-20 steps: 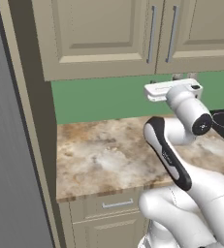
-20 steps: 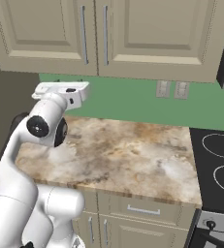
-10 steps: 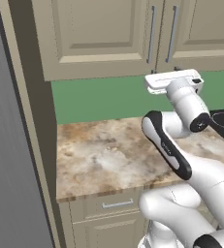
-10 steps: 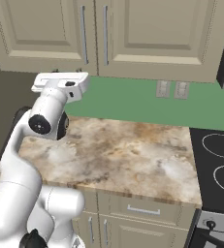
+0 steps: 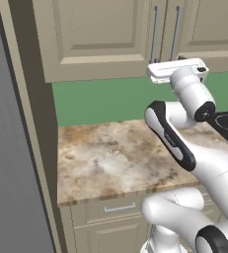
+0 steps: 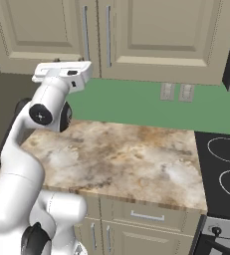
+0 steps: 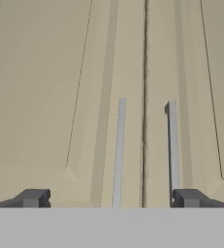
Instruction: Get the candle and the beer from the cabinet and move them to the dining counter.
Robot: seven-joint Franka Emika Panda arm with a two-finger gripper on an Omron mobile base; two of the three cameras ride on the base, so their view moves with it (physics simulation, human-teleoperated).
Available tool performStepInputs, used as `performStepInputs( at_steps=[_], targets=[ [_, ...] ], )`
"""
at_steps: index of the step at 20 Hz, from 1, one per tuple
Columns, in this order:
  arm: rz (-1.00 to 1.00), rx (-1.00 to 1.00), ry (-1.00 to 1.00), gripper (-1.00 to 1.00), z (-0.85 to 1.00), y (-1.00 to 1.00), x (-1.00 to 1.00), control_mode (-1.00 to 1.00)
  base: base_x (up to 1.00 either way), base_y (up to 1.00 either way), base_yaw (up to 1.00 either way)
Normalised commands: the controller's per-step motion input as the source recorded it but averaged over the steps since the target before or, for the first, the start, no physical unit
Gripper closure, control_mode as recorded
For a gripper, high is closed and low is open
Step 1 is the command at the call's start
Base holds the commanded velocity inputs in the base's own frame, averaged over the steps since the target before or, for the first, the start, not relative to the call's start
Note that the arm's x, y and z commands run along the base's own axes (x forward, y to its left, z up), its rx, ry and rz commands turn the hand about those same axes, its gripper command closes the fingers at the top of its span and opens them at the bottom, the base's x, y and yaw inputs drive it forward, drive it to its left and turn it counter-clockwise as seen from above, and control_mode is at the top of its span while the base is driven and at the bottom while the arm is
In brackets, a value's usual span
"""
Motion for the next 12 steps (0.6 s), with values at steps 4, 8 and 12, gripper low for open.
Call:
performStepInputs(
  at_steps=[4,8,12],
  targets=[
    [0.00,0.00,0.00,-1.00,0.20,0.00,0.18,-1.00,0.00,0.00,0.00],
    [0.00,0.00,0.00,-1.00,0.13,0.00,0.18,-1.00,0.00,0.00,0.00],
    [0.00,0.00,0.00,-1.00,0.08,0.00,0.31,-1.00,0.00,0.00,0.00]
  ],
)
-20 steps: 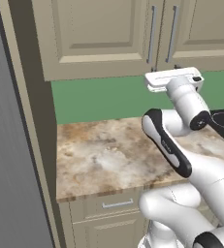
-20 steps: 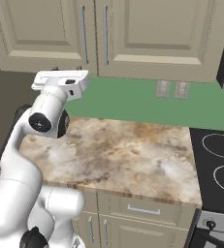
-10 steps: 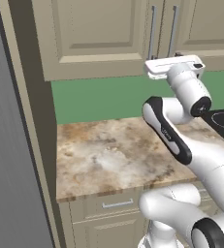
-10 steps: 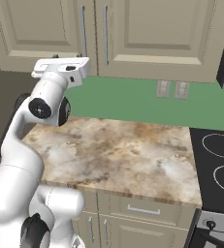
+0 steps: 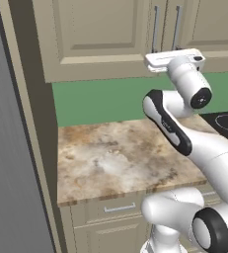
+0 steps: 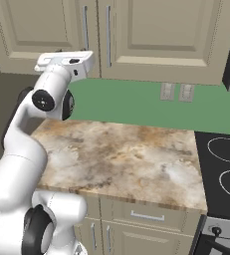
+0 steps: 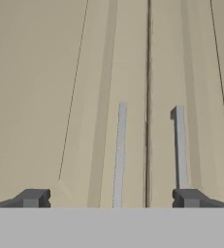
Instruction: Get the candle and the beer from the cabinet and move them to the dining counter.
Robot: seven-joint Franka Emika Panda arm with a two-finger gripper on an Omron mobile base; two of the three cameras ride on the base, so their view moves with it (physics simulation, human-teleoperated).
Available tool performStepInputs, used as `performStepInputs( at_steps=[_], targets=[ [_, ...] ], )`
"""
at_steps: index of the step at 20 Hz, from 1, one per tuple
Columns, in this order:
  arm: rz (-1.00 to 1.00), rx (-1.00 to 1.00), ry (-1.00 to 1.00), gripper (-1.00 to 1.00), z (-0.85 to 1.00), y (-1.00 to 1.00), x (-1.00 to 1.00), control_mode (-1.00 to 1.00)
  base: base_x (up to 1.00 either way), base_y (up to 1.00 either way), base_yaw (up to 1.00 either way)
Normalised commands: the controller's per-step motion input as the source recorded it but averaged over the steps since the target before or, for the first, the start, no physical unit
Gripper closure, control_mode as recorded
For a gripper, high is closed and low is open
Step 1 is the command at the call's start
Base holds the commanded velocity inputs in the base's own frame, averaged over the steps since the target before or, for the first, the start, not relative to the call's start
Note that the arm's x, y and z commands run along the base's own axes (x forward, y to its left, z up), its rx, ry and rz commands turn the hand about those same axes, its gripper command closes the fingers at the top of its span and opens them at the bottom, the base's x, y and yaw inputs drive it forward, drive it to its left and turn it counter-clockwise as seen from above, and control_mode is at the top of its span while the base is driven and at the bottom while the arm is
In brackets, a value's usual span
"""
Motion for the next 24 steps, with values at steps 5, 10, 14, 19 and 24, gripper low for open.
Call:
performStepInputs(
  at_steps=[5,10,14,19,24],
  targets=[
    [0.00,0.00,0.00,-1.00,0.00,0.00,0.49,-1.00,0.00,0.00,0.00],
    [0.00,0.00,0.00,-1.00,0.00,0.00,0.44,-1.00,0.00,0.00,0.00],
    [0.00,0.00,0.00,-1.00,0.00,0.00,0.38,-1.00,0.00,0.00,0.00],
    [0.00,0.00,0.00,-1.00,0.00,0.00,0.36,-1.00,0.00,0.00,0.00],
    [0.00,0.00,0.00,-1.00,0.00,-0.02,0.35,-1.00,0.00,0.00,0.00]
  ],
)
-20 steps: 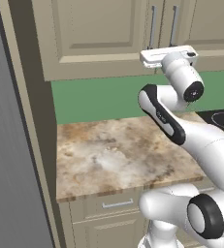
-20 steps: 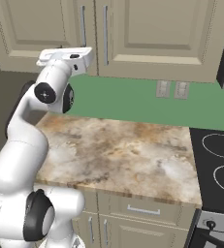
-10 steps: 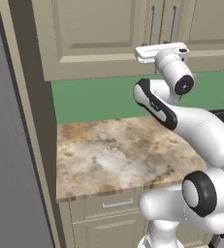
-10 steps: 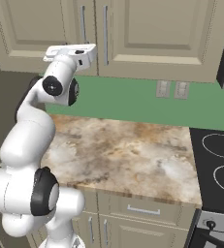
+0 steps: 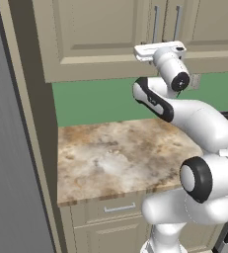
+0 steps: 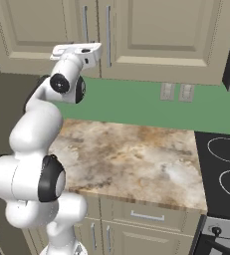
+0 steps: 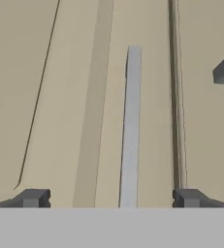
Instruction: Get the candle and the beer from the cabinet and move them to the dining counter.
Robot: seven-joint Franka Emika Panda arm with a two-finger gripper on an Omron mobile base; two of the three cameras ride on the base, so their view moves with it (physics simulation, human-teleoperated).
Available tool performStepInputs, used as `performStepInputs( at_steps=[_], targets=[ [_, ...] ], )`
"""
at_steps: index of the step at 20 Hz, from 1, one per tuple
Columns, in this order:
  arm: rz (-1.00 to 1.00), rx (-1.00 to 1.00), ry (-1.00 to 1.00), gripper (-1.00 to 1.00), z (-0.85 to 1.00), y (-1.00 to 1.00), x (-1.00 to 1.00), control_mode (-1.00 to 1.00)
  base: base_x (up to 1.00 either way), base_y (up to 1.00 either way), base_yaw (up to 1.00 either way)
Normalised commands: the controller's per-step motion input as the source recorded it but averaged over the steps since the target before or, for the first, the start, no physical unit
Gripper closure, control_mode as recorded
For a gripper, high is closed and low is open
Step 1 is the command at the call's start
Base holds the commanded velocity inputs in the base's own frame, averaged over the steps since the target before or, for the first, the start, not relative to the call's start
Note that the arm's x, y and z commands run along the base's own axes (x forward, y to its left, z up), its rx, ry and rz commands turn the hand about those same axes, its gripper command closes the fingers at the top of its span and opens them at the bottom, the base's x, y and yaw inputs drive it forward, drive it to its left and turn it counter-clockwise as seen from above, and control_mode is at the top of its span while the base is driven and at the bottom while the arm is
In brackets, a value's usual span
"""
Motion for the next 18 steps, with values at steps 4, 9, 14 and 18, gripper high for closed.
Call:
performStepInputs(
  at_steps=[4,9,14,18],
  targets=[
    [0.00,0.00,0.01,-1.00,0.00,-0.03,0.32,-1.00,0.00,0.00,0.00],
    [0.00,0.00,0.03,-1.00,0.00,-0.01,0.30,-1.00,0.00,0.00,0.00],
    [0.00,0.00,0.05,-1.00,0.00,0.00,0.28,-1.00,0.00,0.00,0.00],
    [0.00,0.00,0.05,-1.00,0.00,0.00,0.28,-1.00,0.00,0.00,0.00]
  ],
)
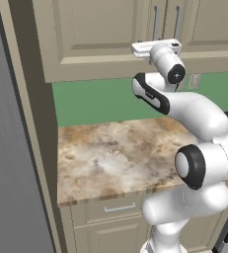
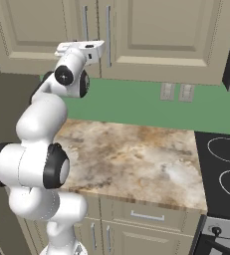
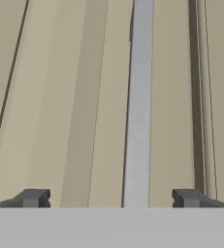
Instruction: Get the candle and the beer from the cabinet and move them to the dining counter.
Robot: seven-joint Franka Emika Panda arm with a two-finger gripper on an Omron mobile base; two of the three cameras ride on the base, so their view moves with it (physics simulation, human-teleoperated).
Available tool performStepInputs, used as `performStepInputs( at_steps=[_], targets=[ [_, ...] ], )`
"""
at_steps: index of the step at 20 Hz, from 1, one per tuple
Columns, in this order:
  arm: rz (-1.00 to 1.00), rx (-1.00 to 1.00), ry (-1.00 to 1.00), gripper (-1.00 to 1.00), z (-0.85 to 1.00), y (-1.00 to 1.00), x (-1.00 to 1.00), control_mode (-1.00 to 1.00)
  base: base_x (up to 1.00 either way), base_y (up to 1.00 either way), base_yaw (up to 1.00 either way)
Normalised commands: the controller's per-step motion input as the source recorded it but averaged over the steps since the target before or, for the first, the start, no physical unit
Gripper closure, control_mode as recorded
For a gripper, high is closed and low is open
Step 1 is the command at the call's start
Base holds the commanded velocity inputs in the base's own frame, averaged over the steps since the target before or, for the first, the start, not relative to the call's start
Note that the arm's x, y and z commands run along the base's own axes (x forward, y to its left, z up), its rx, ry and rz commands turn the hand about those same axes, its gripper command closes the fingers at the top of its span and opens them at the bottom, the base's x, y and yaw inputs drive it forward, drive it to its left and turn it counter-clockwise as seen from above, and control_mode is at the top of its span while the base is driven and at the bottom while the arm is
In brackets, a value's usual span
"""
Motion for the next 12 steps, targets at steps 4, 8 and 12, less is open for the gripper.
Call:
performStepInputs(
  at_steps=[4,8,12],
  targets=[
    [0.00,0.00,0.02,-1.00,0.00,0.00,0.19,-1.00,0.00,0.00,0.00],
    [0.00,0.00,0.00,1.00,0.00,0.00,0.01,-1.00,0.00,0.00,0.00],
    [0.00,0.00,0.00,1.00,0.00,0.00,0.00,-1.00,0.00,0.00,0.00]
  ],
)
